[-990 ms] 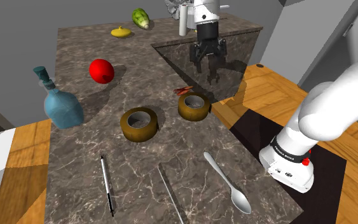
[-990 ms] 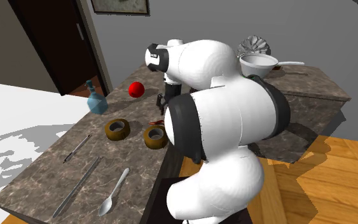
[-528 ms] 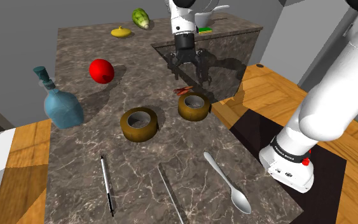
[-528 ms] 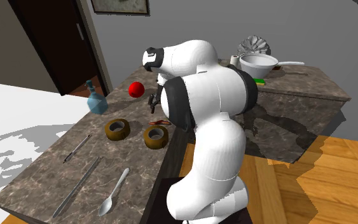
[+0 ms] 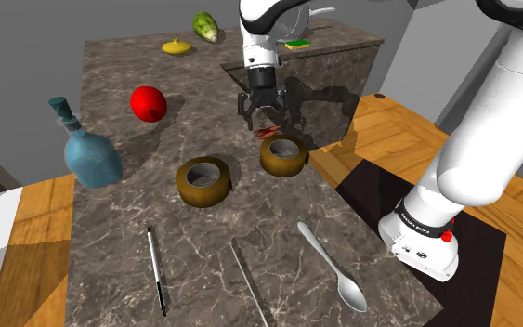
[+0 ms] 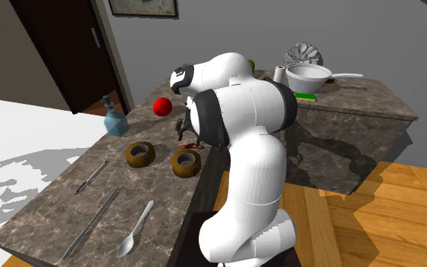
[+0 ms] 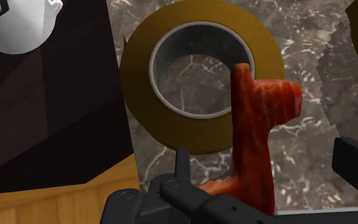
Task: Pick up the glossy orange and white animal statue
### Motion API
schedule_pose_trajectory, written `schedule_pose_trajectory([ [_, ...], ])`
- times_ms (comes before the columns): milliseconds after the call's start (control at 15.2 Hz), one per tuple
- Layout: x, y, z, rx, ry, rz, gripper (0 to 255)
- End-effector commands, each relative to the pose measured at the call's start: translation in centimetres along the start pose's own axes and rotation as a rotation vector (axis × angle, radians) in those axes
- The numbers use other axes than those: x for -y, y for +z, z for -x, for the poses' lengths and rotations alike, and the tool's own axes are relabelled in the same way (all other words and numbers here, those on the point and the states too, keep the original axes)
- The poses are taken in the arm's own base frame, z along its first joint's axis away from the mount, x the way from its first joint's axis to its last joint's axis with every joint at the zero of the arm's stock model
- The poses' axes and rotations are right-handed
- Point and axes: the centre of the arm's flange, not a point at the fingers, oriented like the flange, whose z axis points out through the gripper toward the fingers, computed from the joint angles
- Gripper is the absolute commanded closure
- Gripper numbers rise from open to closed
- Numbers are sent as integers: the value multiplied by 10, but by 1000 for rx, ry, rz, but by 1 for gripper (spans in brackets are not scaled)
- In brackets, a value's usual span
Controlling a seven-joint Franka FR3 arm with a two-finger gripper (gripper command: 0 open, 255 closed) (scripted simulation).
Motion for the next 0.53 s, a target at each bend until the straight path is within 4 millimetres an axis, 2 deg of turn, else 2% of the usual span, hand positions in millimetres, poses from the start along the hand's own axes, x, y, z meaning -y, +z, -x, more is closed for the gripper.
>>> schedule_pose_trajectory([
  [0, -1, 6, -3, 0, 0, 0, 0],
  [66, -1, 6, -3, 0, 0, 0, 0],
  [132, -1, 7, -3, 0, 0, 0, 255],
  [462, -1, 7, -3, 0, 0, 0, 255],
])
